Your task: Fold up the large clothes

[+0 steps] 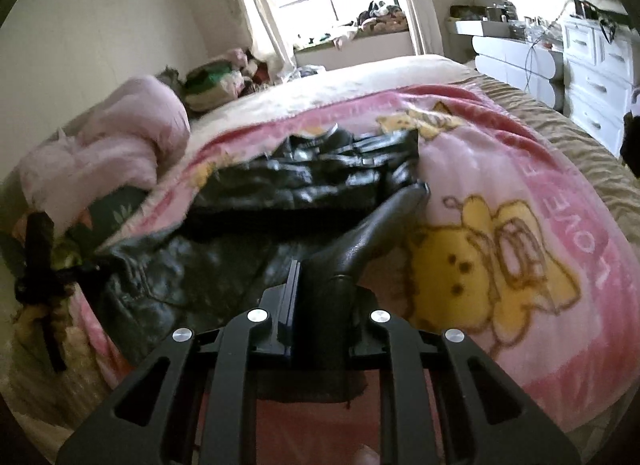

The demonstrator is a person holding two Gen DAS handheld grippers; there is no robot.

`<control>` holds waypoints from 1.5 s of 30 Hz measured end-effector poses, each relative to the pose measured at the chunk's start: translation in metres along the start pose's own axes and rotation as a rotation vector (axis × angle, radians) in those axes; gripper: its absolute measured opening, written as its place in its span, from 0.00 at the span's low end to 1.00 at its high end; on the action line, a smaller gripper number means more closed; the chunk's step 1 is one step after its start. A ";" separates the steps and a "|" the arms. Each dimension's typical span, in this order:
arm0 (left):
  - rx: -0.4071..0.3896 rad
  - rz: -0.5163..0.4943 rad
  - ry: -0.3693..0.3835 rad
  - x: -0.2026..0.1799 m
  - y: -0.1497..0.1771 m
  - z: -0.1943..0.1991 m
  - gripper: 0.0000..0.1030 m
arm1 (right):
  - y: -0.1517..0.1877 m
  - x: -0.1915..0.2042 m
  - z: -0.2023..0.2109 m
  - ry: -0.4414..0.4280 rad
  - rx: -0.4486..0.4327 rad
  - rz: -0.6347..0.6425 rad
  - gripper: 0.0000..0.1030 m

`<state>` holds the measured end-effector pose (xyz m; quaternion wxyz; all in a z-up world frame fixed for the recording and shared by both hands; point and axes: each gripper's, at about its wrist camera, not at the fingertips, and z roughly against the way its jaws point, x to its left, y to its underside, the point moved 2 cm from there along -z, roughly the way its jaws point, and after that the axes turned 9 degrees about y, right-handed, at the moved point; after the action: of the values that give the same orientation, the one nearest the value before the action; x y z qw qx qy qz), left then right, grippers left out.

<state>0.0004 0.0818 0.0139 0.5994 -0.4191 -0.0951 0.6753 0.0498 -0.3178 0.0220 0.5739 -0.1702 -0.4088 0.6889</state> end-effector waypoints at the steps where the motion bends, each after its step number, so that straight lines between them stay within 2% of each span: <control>1: -0.008 -0.003 0.004 -0.001 -0.006 0.000 0.05 | -0.004 -0.002 0.001 -0.012 -0.007 -0.014 0.15; 4: -0.033 0.003 0.016 0.000 -0.022 0.000 0.05 | -0.017 -0.010 0.004 -0.032 -0.036 -0.050 0.11; 13: -0.093 0.013 0.061 0.001 -0.071 -0.002 0.06 | -0.059 -0.026 -0.006 -0.057 -0.081 -0.128 0.10; 20: -0.105 0.031 0.086 0.010 -0.113 -0.018 0.06 | -0.103 -0.029 -0.036 -0.063 -0.098 -0.177 0.10; 25: -0.099 0.059 0.100 0.019 -0.143 -0.038 0.07 | -0.129 -0.036 -0.066 -0.083 -0.064 -0.221 0.10; 29: -0.100 0.064 0.095 0.027 -0.159 -0.054 0.08 | -0.145 -0.039 -0.097 -0.064 -0.043 -0.225 0.10; 37: -0.090 0.079 0.024 0.054 -0.173 -0.093 0.10 | -0.159 -0.048 -0.152 0.020 0.003 -0.221 0.12; 42: -0.065 0.068 -0.003 0.065 -0.176 -0.114 0.13 | -0.151 -0.060 -0.183 0.061 0.047 -0.235 0.13; 45: -0.067 0.059 -0.010 0.065 -0.175 -0.120 0.16 | -0.144 -0.066 -0.194 0.079 0.075 -0.249 0.17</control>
<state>0.2141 0.1409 0.0192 0.5645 -0.4383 -0.1084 0.6910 0.2990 -0.3072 -0.0024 0.6768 -0.1235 -0.3775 0.6198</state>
